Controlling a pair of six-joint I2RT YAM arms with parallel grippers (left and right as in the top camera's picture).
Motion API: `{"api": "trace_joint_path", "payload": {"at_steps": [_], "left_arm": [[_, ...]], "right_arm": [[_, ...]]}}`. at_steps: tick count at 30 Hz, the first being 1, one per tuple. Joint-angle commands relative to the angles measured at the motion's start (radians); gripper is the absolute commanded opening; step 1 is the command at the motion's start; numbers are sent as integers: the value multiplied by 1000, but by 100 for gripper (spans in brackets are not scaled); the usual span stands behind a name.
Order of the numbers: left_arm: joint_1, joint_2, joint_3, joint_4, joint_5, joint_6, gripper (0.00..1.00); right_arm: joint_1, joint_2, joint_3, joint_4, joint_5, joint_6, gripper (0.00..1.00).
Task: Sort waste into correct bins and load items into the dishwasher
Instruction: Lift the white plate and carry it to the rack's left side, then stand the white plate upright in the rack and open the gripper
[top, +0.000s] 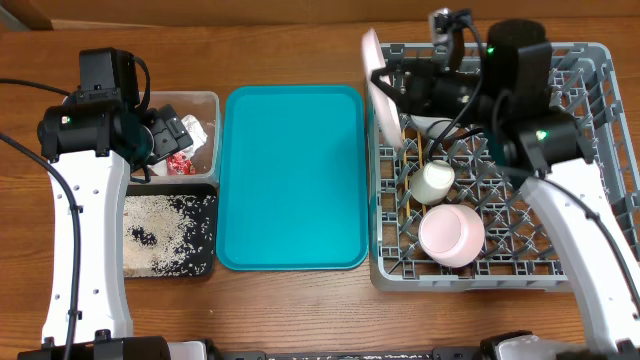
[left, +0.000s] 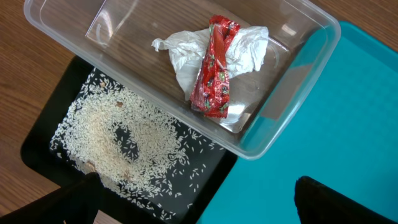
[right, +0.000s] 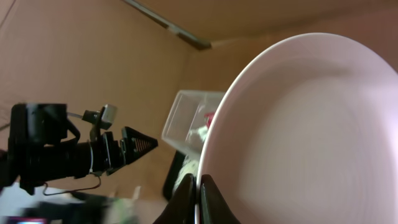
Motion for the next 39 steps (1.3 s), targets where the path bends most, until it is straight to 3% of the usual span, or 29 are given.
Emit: {"api": "trace_joint_path", "payload": {"at_steps": [1, 12, 29, 34, 39], "left_arm": [[-7, -9, 11, 4, -9, 11, 100], [-7, -9, 11, 4, -9, 11, 100], [-7, -9, 11, 4, -9, 11, 100], [-7, -9, 11, 4, -9, 11, 100], [-7, -9, 11, 4, -9, 11, 100]], "right_arm": [[-63, 49, -46, 3, -186, 110, 4], [-106, 162, -100, 37, -144, 171, 4], [-115, 169, -100, -47, 163, 221, 5], [-135, 169, -100, -102, 261, 208, 10], [-146, 169, -100, -130, 274, 137, 27]]}}
